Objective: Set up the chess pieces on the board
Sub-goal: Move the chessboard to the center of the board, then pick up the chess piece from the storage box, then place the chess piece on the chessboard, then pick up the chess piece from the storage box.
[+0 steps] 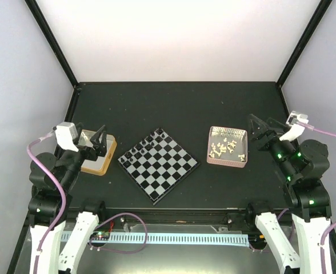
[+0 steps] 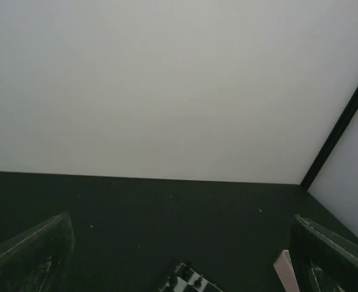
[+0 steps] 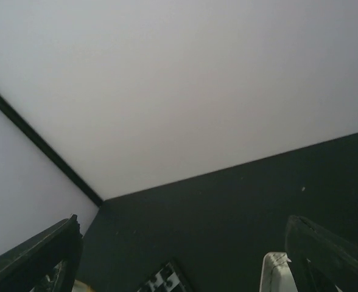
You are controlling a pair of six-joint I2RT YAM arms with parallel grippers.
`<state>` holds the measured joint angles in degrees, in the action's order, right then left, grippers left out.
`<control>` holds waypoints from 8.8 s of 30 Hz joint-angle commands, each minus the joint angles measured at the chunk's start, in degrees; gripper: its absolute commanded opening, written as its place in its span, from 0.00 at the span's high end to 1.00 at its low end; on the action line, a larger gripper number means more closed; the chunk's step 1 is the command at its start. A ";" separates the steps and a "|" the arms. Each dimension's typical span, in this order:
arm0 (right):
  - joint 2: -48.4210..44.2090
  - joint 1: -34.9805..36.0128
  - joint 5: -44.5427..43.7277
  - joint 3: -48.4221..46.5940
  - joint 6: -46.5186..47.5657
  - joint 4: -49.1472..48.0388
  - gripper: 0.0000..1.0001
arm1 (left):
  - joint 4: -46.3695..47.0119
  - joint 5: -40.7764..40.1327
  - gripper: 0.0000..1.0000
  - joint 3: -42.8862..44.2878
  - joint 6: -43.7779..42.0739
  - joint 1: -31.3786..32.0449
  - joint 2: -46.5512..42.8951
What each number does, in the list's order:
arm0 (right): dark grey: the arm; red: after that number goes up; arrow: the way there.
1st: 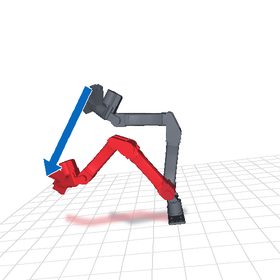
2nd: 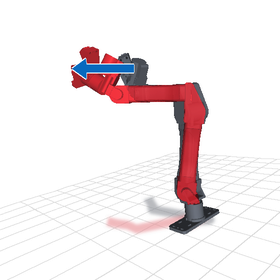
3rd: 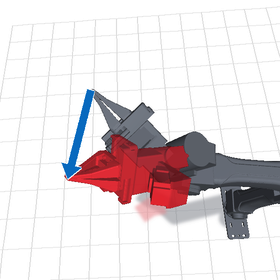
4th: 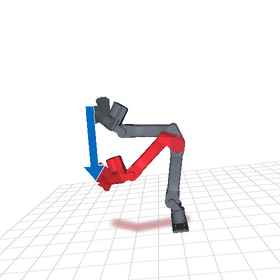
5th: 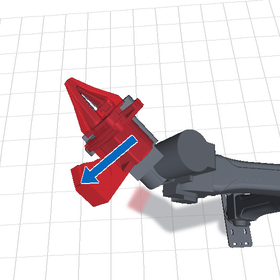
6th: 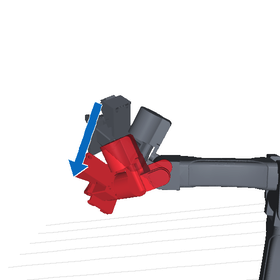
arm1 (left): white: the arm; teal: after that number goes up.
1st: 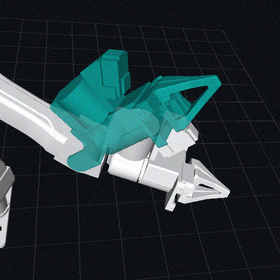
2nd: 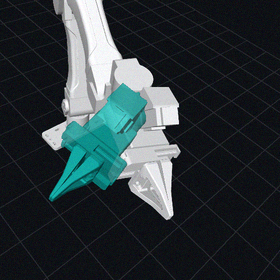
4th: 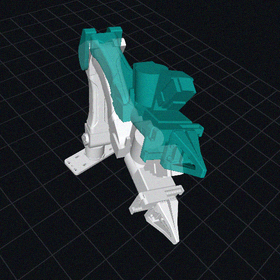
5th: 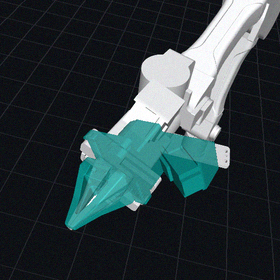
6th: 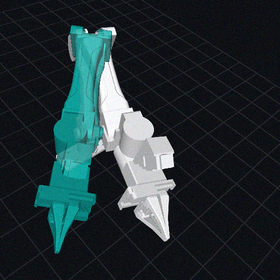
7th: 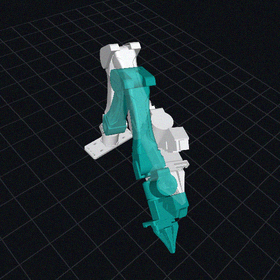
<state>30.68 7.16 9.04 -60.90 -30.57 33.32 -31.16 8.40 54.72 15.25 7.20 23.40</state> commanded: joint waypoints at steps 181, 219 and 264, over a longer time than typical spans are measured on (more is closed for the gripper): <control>74.07 35.83 -21.82 -9.27 1.84 4.67 0.94 | 2.33 -2.61 0.42 -18.49 20.75 14.62 35.82; 54.45 17.05 -19.61 2.18 -1.45 -0.92 0.64 | 1.98 -3.23 0.42 -17.37 20.10 14.60 35.03; 58.46 15.96 -16.78 0.35 4.15 0.23 0.94 | 1.97 -2.67 0.41 -17.10 20.66 14.60 34.61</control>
<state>93.06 20.53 -6.15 -59.05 -25.69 31.88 -29.12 6.09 36.10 35.75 22.13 59.18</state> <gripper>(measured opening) 0.070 0.585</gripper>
